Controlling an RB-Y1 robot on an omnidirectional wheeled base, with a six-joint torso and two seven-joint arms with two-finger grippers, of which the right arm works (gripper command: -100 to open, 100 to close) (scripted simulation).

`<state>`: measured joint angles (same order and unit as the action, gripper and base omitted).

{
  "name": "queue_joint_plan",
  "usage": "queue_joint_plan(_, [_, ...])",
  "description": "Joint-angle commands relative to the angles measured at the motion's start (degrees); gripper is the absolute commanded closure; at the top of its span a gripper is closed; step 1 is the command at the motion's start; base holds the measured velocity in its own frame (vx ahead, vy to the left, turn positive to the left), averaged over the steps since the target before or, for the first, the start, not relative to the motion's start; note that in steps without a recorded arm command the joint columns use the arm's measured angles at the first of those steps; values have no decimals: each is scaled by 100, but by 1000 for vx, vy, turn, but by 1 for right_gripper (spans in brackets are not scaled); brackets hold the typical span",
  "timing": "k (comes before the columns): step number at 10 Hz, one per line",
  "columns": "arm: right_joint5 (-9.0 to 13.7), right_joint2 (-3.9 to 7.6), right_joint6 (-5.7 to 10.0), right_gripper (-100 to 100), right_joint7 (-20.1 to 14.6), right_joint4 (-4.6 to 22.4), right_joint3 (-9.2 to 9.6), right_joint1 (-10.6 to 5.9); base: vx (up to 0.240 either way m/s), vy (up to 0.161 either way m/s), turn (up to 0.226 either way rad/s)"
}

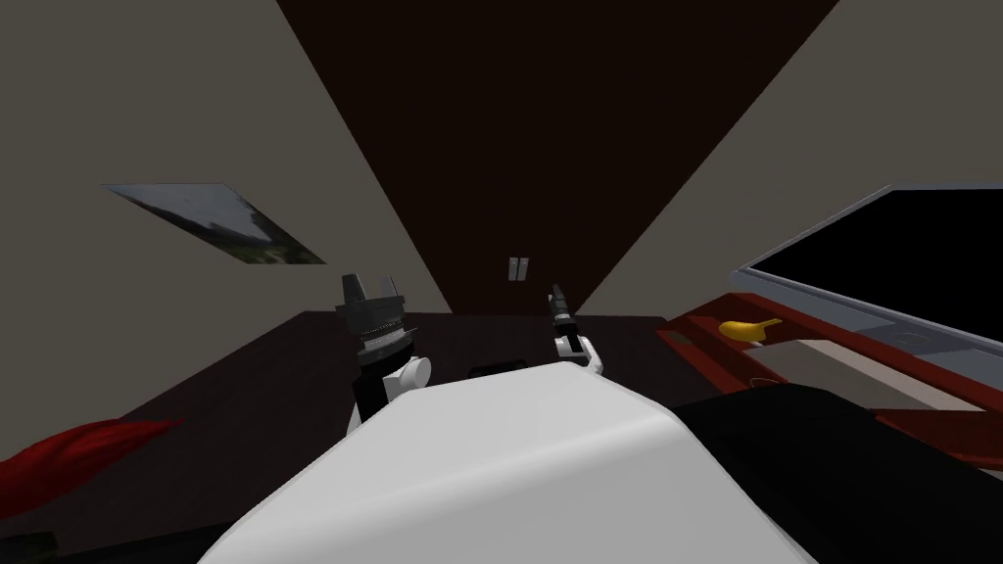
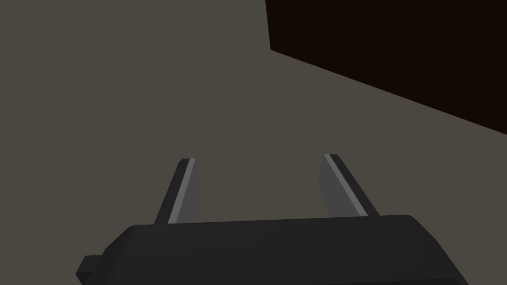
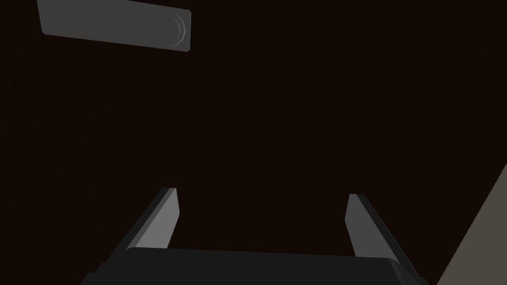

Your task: Pull the door open

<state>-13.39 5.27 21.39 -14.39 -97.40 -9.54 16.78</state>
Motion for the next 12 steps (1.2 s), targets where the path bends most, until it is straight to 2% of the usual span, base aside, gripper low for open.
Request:
queue_joint_plan(1, [-27,7,-9,-100,-87,164,-61,-50,111,19,34])
queue_joint_plan(5, [-145,10,-139,-100,-403,672,-265,-244,154,38,53])
queue_joint_plan(12, [-311,-25,-319,-100,-845,1381,-545,-525,195,22,49])
